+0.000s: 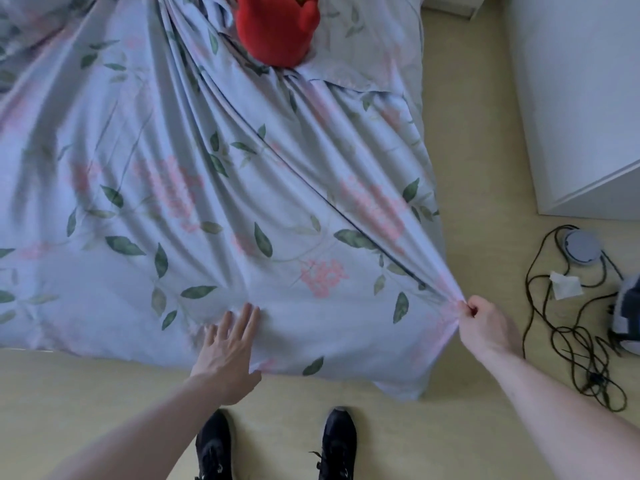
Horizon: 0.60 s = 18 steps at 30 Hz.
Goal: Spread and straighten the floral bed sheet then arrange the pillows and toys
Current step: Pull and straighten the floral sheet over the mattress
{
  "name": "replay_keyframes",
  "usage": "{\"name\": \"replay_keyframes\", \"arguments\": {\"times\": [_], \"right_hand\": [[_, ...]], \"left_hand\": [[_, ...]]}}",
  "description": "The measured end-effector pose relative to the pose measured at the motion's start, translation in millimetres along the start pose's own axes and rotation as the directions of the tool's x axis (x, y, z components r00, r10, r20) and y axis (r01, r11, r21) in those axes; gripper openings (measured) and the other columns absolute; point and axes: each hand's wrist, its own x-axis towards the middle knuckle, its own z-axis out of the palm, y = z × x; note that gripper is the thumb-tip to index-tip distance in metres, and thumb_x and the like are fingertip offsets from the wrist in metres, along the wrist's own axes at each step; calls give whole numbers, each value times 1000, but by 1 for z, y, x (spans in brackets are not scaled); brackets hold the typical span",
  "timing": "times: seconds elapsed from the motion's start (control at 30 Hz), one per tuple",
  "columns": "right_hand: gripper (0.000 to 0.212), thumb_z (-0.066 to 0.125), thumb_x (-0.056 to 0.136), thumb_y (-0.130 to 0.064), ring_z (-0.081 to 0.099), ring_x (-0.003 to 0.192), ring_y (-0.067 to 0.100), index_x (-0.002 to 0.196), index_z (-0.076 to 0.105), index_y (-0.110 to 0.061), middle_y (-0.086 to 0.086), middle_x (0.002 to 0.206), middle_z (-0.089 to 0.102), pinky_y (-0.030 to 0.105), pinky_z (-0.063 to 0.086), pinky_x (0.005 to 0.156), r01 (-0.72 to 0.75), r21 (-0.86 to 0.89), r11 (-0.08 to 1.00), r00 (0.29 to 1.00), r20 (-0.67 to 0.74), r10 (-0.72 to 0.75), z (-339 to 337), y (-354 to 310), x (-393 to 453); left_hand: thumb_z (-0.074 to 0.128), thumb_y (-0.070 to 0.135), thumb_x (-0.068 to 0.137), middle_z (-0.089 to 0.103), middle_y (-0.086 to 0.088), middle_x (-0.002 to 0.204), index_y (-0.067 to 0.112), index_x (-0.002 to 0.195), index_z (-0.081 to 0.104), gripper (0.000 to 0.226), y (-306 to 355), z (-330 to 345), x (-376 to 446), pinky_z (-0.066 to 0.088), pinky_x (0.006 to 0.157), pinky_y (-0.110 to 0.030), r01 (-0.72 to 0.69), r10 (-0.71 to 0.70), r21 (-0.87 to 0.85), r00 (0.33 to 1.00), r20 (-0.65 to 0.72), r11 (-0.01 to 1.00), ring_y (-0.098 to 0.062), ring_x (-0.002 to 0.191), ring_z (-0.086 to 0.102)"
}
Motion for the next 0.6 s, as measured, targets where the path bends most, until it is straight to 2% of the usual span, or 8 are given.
{"name": "replay_keyframes", "arguments": {"times": [0.13,0.2,0.27,0.33,0.4,0.5,0.53,0.6], "right_hand": [[37,60,93,-31,65,108,39,122,55,-9,18,125,60,41,54,88,-134,-35,990,970,202,139,8,-51,-13],[50,69,86,-25,63,105,40,126,43,-13,15,127,49,42,52,79,14,21,1000,999,52,-15,16,-77,-40],[55,74,83,-24,64,101,33,127,42,-17,11,127,49,42,46,78,304,-51,951,951,-45,-306,28,-91,-71],[52,69,88,-28,62,110,28,131,41,-21,8,135,45,38,42,82,414,-167,895,908,141,-394,47,-93,-97],[54,64,91,-29,55,119,29,138,36,-22,5,139,35,35,46,87,351,-242,904,871,438,-221,63,-91,-122],[53,58,93,-33,54,123,27,140,40,-18,3,140,41,33,48,92,337,-312,888,813,572,-107,58,-104,-143],[51,55,93,-35,55,124,25,140,46,-18,3,139,49,31,48,94,364,-316,876,781,616,-102,52,-114,-147],[48,51,91,-33,58,119,21,136,53,-17,3,135,57,28,49,91,401,-339,851,721,689,-65,36,-138,-164]], "left_hand": [[52,63,82,-1,8,170,29,163,3,100,-9,-13,-1,15,126,-45,8,-1,-136,999,50,991,-24,156,8],[56,56,80,28,10,161,33,155,31,82,-14,-32,0,33,118,-40,29,-58,-285,994,-96,958,-20,143,32],[60,48,84,33,5,156,30,150,35,73,-24,-41,-3,39,112,-38,101,-182,-366,964,-194,925,-23,138,35],[60,44,85,19,2,163,29,154,28,77,-39,-37,-14,38,114,-39,170,-218,-356,971,-100,919,-28,145,26],[57,38,80,10,9,168,32,155,34,78,-57,-24,-32,42,110,-35,192,-165,-281,979,118,940,-23,147,31],[53,38,71,60,1,135,26,110,71,45,-70,-20,-61,49,96,-28,242,-123,-337,933,338,910,-17,128,57],[53,39,70,64,1,114,28,96,66,31,-75,-19,-73,50,95,-27,281,-142,-382,925,353,880,-19,122,62],[56,39,76,66,5,110,35,93,58,18,-90,-19,-102,49,96,-26,318,-177,-465,930,322,826,-17,115,63]]}}
